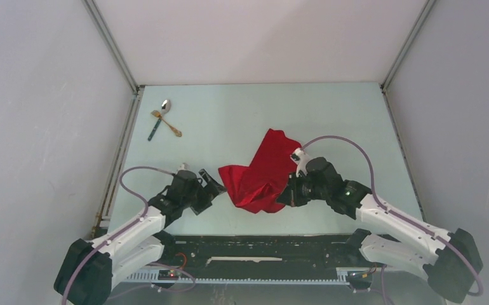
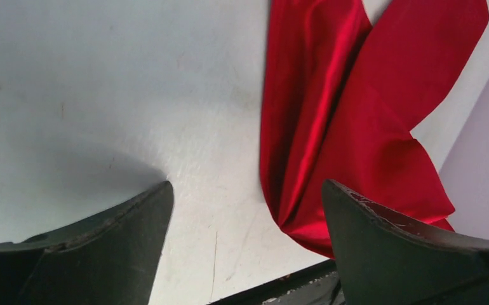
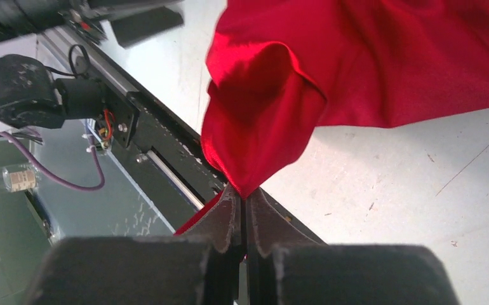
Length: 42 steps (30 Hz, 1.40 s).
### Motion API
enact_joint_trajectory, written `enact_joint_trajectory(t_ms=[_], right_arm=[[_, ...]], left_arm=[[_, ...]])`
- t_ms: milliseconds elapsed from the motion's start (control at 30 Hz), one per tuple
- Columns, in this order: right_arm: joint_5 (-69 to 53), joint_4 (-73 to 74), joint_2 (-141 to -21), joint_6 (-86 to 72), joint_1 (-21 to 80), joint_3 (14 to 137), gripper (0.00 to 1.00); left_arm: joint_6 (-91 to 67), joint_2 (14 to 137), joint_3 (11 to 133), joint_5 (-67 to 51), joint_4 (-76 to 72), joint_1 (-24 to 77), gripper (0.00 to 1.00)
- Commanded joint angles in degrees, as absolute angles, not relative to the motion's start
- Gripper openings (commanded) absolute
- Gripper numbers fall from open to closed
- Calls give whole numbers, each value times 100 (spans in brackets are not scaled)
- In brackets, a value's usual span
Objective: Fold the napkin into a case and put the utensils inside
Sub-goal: Move the crumpled napkin to the corner of the board, then pick up the crumpled napkin from the center of the board.
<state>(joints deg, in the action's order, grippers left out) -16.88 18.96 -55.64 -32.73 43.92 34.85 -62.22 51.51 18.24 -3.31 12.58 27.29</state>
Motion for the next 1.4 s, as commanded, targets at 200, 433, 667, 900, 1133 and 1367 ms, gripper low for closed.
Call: enact_joint_trajectory(t_ms=[200, 433, 667, 900, 1133, 1367], right_arm=[[-1347, 1776, -4505, -3683, 4407, 3480, 0], [-1765, 1127, -4300, -3942, 4093, 3513, 0], [-1916, 1150, -4111, -3959, 3790, 3651, 0], [-2048, 1151, -4050, -3953, 3495, 3996, 0], [-2033, 1082, -4075, -3968, 3392, 4299, 0], [-2096, 996, -4133, -4028, 3265, 4330, 0]], left_arm=[[-8391, 5086, 1242, 185, -56, 3126, 79], [-9350, 5204, 1074, 103, -612, 3587, 82], [-10095, 6706, 1139, -1168, -2434, 3668, 85], [-10807, 7219, 1241, -815, -3049, 4249, 72], [-11378, 8106, 1031, -783, -4607, 4316, 51], [-11567, 8620, 917, -527, -5381, 4594, 46]])
